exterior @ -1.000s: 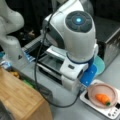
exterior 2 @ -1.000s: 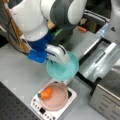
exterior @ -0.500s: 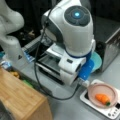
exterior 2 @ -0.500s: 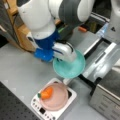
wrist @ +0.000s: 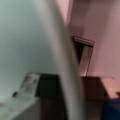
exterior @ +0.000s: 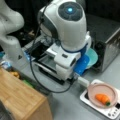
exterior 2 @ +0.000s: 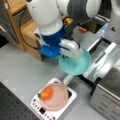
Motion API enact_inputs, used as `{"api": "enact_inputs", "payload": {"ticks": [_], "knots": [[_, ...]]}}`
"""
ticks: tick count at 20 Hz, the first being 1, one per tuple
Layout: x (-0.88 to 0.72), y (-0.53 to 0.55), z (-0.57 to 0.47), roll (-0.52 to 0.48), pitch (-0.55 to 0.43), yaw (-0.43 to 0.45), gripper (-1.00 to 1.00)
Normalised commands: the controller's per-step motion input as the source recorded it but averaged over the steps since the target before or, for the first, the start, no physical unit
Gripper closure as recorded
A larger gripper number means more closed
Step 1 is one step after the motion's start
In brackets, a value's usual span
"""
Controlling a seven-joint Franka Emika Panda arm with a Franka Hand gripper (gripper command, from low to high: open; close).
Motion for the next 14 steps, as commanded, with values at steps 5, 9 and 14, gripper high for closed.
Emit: {"api": "enact_inputs", "payload": {"ticks": [5,9,14], "knots": [[-0.49,0.12,-0.12,0.118,-0.303,-0.142,1.0],[-0.51,0.14,-0.15,0.161,-0.334,-0.117,1.0],[-0.5,0.12,-0.16,0.129,-0.344,-0.092,1.0]]}}
